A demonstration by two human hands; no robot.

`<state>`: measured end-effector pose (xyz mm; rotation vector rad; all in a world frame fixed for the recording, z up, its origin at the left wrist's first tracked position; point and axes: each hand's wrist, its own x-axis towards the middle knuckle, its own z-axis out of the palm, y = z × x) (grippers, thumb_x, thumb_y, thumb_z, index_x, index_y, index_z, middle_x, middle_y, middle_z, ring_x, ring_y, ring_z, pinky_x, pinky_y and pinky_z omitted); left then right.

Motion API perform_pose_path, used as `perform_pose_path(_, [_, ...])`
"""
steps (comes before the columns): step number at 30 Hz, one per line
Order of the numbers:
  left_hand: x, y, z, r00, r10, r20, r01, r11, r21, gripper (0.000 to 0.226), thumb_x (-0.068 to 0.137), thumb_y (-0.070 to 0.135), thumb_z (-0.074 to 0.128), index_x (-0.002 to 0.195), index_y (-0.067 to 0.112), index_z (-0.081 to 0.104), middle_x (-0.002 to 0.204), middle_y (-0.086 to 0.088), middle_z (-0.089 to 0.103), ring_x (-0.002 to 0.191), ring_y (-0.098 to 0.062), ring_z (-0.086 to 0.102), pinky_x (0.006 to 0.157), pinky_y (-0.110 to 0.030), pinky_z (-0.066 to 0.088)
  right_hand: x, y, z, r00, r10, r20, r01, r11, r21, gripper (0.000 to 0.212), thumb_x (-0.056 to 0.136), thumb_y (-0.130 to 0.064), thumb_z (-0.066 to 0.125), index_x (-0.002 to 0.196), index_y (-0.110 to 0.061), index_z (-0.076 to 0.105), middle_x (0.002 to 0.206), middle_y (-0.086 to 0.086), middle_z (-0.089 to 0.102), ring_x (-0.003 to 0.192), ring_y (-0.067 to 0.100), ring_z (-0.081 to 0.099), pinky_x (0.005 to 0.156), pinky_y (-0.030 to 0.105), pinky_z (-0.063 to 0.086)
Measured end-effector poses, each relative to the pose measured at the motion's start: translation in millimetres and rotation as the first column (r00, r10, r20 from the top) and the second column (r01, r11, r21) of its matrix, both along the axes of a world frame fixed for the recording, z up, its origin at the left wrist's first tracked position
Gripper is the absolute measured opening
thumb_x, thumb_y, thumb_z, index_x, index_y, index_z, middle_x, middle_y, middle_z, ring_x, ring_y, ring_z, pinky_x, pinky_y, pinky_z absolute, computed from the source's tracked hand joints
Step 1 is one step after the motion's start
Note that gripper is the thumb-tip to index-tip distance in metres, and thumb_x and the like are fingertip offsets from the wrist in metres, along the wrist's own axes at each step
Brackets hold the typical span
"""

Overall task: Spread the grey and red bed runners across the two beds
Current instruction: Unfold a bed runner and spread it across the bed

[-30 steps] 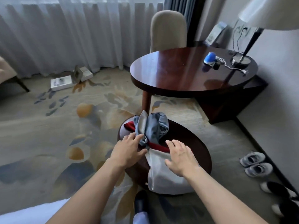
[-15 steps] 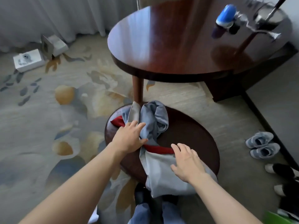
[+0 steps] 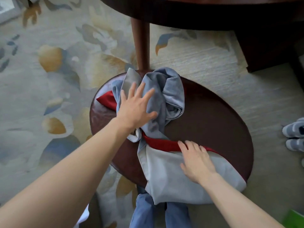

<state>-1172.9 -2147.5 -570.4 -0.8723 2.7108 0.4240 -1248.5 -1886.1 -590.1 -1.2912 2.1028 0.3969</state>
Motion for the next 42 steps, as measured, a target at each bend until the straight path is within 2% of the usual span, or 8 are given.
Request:
perform_pose_path(8, [-29.0,7.3,-29.2,0.998,0.002,0.07,-0.008,0.996,0.085,0.096,0.075,0.057,0.072,0.152,0.037,0.019,0.155,-0.009,0.023,0.134,-0.039,0.035,0.095,-0.064,0.041,6.1,1.9,-23.1,0.998,-0.039,-0.056,0.035,0.998,-0.06,0.054,0.089,-0.018,0.056,0.141,-0.023,0.042,0.127,0.002,0.05,0.113,0.025,0.053,0.093,0.038,0.044])
perform_pose_path(12, [-22.1,21.4,-41.3,1.0,0.0,0.022,-0.002,0.997,0.077,0.066,0.088,0.018,0.058,0.148,0.028,0.031,0.128,-0.014,0.041,0.104,-0.041,0.055,0.077,-0.05,0.051,3.2,-2.3,-29.1,0.996,-0.047,-0.078,0.043,0.997,-0.057,0.038,0.088,-0.02,0.058,0.126,-0.024,0.052,0.113,0.001,0.059,0.104,0.025,0.058,0.087,0.039,0.045])
perform_pose_path(17, [-7.3,30.4,-44.9,0.998,-0.056,0.036,0.053,0.995,0.08,0.044,0.091,0.016,0.051,0.134,0.025,0.049,0.117,-0.013,0.047,0.094,-0.04,0.058,0.074,-0.046,0.049,4.3,-14.0,-13.6,0.992,-0.096,-0.08,0.072,0.963,-0.259,0.029,0.064,-0.006,0.073,0.09,-0.017,0.066,0.077,0.004,0.061,0.073,0.03,0.061,0.063,0.042,0.048])
perform_pose_path(25, [27.7,57.8,-37.7,0.95,-0.267,0.16,0.205,0.924,0.323,0.029,0.09,0.016,0.058,0.119,0.014,0.059,0.118,-0.006,0.054,0.101,-0.028,0.062,0.085,-0.044,0.052,-26.2,-104.6,32.4,0.99,-0.098,-0.1,-0.01,0.664,-0.748,0.021,0.072,-0.004,0.065,0.088,-0.017,0.068,0.081,0.005,0.061,0.076,0.03,0.057,0.066,0.042,0.043])
perform_pose_path(30, [51.0,48.7,-23.8,0.999,-0.042,-0.03,0.05,0.896,0.44,0.017,0.085,0.022,0.058,0.1,0.019,0.066,0.098,-0.003,0.065,0.089,-0.027,0.062,0.078,-0.039,0.049,-36.2,-116.4,16.7,0.996,-0.039,-0.085,-0.016,0.825,-0.565,0.046,0.074,-0.009,0.065,0.119,-0.017,0.062,0.129,0.007,0.056,0.12,0.029,0.052,0.096,0.041,0.039])
perform_pose_path(33, [62.4,46.7,-18.5,0.956,0.138,-0.258,-0.061,0.956,0.288,0.03,0.08,0.042,0.066,0.106,0.028,0.071,0.101,0.005,0.068,0.098,-0.021,0.06,0.085,-0.034,0.046,-41.4,-114.6,1.3,0.992,0.032,-0.124,-0.079,0.913,-0.4,0.077,0.074,-0.019,0.068,0.145,-0.018,0.04,0.155,0.01,0.034,0.146,0.029,0.025,0.118,0.048,0.021])
perform_pose_path(36, [64.1,58.2,-19.9,0.965,0.163,-0.203,-0.131,0.978,0.161,0.068,0.074,0.07,0.053,0.13,0.032,0.058,0.14,0.002,0.049,0.138,-0.026,0.035,0.11,-0.043,0.026,-44.7,-115.4,-12.7,0.985,0.091,-0.148,-0.129,0.953,-0.275,0.091,0.077,-0.031,0.067,0.155,-0.022,0.02,0.162,0.009,0.02,0.15,0.028,0.012,0.121,0.055,0.008])
perform_pose_path(42, [39.8,90.4,-32.6,0.983,0.183,0.017,-0.184,0.975,0.127,0.135,0.05,0.093,0.05,0.158,0.028,0.002,0.165,-0.013,-0.007,0.149,-0.036,-0.019,0.107,-0.079,0.005,-50.3,-117.3,-20.0,0.978,0.141,-0.153,-0.168,0.969,-0.181,0.091,0.077,-0.043,0.062,0.155,-0.025,0.017,0.135,0.003,0.049,0.127,0.026,0.047,0.119,0.061,0.004])
